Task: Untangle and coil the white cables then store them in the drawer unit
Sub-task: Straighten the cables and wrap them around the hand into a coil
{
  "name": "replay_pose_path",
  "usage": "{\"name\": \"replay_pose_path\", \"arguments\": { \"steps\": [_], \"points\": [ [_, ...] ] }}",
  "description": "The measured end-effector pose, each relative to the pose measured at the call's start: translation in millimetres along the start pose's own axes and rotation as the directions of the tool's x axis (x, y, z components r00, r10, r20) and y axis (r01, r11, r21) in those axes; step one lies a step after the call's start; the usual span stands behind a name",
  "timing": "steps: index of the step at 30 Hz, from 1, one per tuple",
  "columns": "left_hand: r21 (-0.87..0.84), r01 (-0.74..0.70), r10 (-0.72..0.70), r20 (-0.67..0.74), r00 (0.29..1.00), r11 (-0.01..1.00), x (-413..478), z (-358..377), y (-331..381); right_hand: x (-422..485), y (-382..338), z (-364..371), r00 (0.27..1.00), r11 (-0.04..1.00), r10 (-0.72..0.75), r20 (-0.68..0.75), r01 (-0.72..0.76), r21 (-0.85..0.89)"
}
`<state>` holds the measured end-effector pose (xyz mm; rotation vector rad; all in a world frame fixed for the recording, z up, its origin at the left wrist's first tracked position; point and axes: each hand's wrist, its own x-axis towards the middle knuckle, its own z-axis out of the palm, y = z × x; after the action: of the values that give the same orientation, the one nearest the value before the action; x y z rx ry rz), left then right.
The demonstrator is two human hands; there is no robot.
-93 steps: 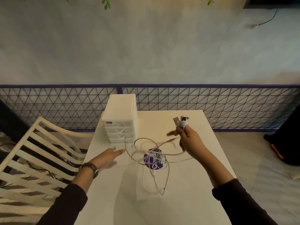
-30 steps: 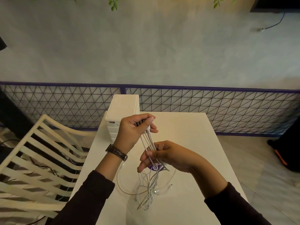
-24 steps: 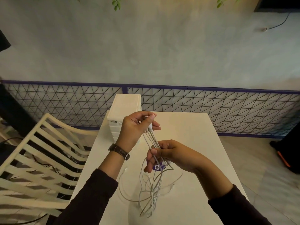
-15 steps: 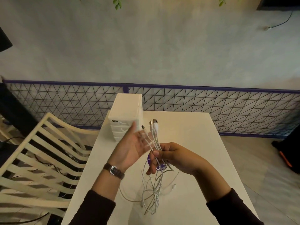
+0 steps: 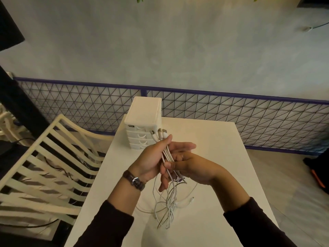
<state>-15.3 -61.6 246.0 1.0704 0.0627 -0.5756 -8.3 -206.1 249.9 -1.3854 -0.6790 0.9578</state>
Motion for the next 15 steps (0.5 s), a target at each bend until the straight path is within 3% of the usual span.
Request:
{"name": "replay_pose_path", "arguments": {
  "steps": [6, 11, 15],
  "points": [
    [-0.276, -0.025, 0.001, -0.085, 0.996, 0.961, 6.2, -9.5, 20.3, 1.0, -6.2, 0.1, 0.999, 0.996, 0.029, 0.029, -0.027, -0.083],
    [-0.526, -0.019, -0.021, -0.069, 0.997, 0.85, 8.7, -12.6, 31.9, 1.2, -4.7, -3.6, 0.997, 0.99, 0.071, -0.002, -0.071, -0.123],
    [-0.591, -0.027, -0.011, -0.06, 0.998, 0.806, 10.4, -14.7, 38.3, -2.8, -6.6, -4.2, 0.996, 0.987, 0.089, -0.011, -0.089, -0.131]
  ]
}}
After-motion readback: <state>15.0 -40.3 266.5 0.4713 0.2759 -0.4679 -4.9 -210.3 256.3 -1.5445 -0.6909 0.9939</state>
